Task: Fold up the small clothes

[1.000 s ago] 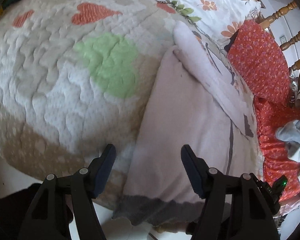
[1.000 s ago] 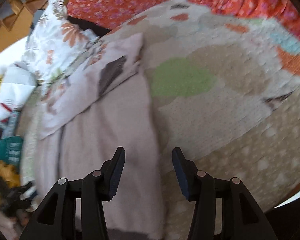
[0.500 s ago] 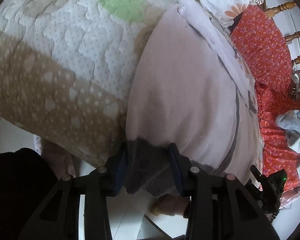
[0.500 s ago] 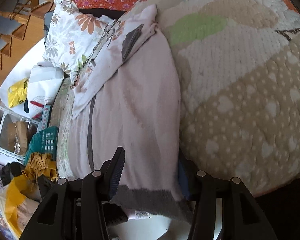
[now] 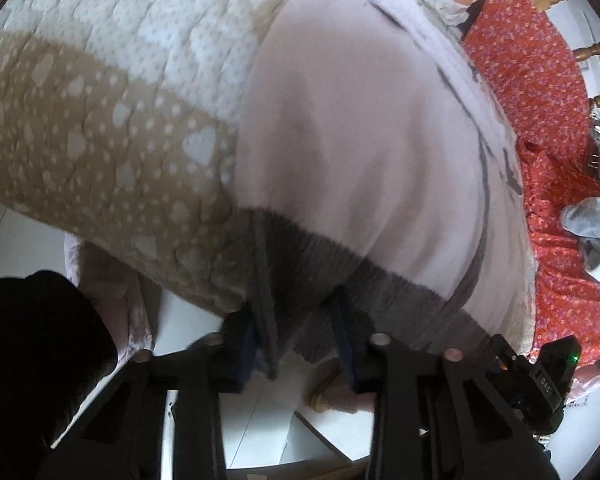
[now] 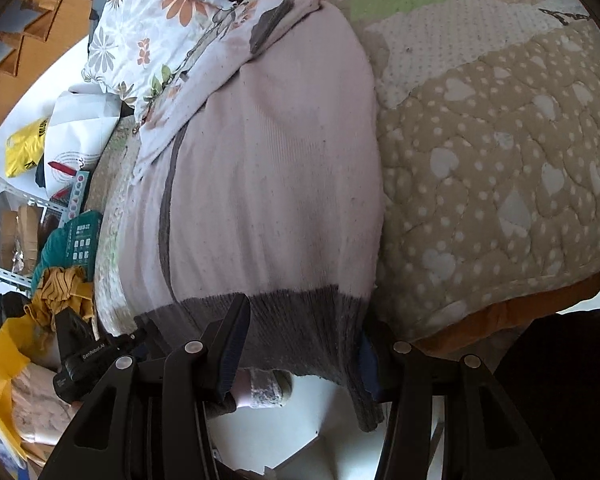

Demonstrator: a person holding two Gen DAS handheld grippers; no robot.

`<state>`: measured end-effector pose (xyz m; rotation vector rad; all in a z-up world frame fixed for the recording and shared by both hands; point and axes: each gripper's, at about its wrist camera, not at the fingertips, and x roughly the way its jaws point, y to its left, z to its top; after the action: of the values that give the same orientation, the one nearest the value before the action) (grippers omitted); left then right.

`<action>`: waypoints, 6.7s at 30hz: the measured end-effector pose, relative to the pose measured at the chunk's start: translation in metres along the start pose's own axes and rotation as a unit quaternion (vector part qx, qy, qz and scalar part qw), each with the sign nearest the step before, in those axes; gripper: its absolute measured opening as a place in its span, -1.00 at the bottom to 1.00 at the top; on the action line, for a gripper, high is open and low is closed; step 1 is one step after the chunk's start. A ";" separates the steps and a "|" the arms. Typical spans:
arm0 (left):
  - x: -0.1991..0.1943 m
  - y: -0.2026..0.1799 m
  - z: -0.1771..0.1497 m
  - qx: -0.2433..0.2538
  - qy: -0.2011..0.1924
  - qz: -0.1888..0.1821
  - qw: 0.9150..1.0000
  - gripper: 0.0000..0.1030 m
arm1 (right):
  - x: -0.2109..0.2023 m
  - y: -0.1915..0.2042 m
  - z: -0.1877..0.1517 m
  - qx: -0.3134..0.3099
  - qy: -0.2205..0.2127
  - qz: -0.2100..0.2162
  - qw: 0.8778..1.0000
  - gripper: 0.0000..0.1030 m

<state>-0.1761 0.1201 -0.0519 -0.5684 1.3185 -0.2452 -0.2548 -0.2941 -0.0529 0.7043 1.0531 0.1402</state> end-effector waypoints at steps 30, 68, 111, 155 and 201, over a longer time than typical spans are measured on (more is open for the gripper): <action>0.012 -0.102 0.261 -0.017 -0.120 -0.078 0.989 -0.83 | 0.019 0.106 0.243 -0.045 -0.096 -0.001 0.994 -0.79; 0.010 -0.059 0.273 0.032 -0.158 0.101 0.982 0.28 | 0.092 0.065 0.307 -0.108 -0.058 -0.144 0.982 -0.88; 0.005 -0.032 0.246 -0.011 -0.146 0.136 0.980 0.55 | 0.036 0.088 0.256 -0.151 -0.085 -0.166 0.971 -0.08; 0.082 -0.102 0.334 0.148 -0.016 -0.051 0.988 0.70 | 0.224 0.318 0.010 -0.640 -0.107 -0.173 0.741 0.16; 0.027 -0.269 0.244 0.228 -0.125 -0.016 0.966 0.35 | -0.014 0.110 0.173 -0.192 -0.156 -0.129 0.960 -0.03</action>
<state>0.1038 -0.0567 0.1000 -0.2200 0.9658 -0.4735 -0.0939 -0.2952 0.0747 0.2219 0.7738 0.0052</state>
